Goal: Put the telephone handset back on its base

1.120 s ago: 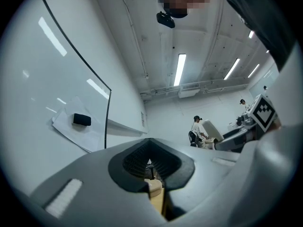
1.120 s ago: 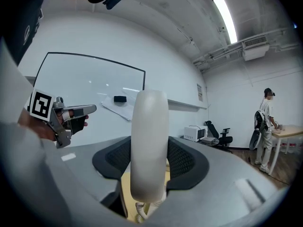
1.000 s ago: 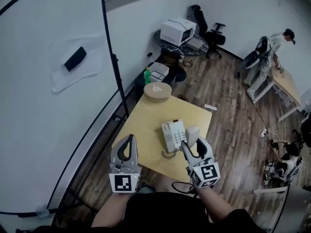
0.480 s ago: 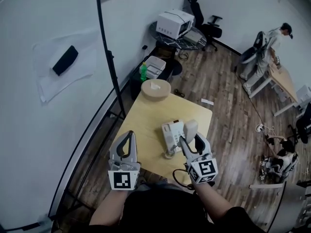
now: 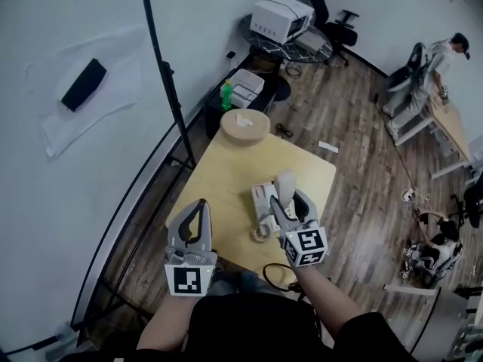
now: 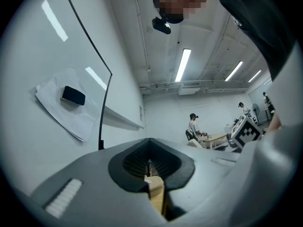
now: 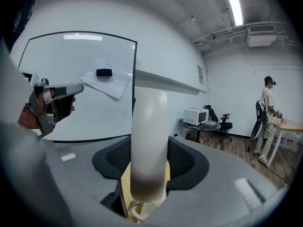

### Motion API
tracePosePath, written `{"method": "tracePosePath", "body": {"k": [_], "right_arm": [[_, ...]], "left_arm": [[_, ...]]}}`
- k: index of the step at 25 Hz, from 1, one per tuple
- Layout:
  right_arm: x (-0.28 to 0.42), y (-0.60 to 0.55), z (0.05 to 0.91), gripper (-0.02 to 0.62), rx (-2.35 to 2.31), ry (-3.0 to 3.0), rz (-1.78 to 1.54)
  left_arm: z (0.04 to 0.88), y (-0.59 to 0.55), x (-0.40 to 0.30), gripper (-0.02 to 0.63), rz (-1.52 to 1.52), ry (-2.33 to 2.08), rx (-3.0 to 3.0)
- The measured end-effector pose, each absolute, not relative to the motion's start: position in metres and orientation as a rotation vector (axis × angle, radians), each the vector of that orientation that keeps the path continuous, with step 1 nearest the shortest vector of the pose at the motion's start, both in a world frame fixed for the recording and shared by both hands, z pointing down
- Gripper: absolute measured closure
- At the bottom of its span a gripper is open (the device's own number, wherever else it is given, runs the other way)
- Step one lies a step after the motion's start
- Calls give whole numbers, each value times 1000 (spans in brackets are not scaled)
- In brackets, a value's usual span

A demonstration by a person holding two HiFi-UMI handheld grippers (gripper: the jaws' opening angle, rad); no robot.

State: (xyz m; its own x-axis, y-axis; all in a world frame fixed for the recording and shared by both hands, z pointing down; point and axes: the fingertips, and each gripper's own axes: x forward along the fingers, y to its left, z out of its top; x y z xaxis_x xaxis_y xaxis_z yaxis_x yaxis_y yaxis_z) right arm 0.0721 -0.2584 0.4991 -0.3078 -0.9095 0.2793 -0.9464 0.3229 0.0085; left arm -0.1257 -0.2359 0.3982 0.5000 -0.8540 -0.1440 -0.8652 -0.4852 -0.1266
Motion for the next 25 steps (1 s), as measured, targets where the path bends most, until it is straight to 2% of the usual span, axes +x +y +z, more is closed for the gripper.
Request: {"method": "tracePosePath", "body": {"k": [13, 25], "right_arm": [[71, -311, 623, 367, 1598, -2193, 444], [63, -317, 698, 367, 1553, -2077, 592]], "left_arm": [[433, -241, -123, 606, 43, 1483, -2576], [441, -238, -120, 606, 63, 1495, -2591]]}}
